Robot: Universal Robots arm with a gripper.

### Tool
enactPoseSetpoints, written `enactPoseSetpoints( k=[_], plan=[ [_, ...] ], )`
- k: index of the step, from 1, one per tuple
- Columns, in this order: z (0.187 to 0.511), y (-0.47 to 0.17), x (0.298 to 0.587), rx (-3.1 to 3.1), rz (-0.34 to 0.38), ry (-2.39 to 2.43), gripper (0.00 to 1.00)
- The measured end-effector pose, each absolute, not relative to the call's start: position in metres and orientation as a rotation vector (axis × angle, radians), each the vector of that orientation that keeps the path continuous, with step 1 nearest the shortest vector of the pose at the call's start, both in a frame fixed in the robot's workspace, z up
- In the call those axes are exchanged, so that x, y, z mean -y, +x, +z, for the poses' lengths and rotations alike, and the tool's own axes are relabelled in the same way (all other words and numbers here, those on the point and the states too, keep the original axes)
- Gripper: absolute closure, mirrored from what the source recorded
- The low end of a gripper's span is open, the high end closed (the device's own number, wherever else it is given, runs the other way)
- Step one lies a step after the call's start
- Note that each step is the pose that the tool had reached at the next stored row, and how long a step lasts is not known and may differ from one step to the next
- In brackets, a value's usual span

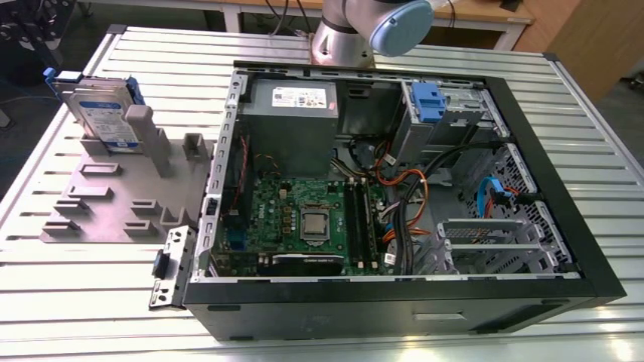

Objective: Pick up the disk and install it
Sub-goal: 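Pick up the disk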

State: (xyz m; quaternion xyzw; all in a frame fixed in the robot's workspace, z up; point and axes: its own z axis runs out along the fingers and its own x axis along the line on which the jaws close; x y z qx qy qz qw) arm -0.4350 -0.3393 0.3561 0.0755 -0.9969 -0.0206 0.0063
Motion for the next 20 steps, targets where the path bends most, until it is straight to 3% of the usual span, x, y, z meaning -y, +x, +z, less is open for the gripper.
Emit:
enactPoseSetpoints(
  k=[20],
  plan=[
    [0.3561,-0.435,0.3393,3.117,-0.064,0.263,0.89]
  ],
)
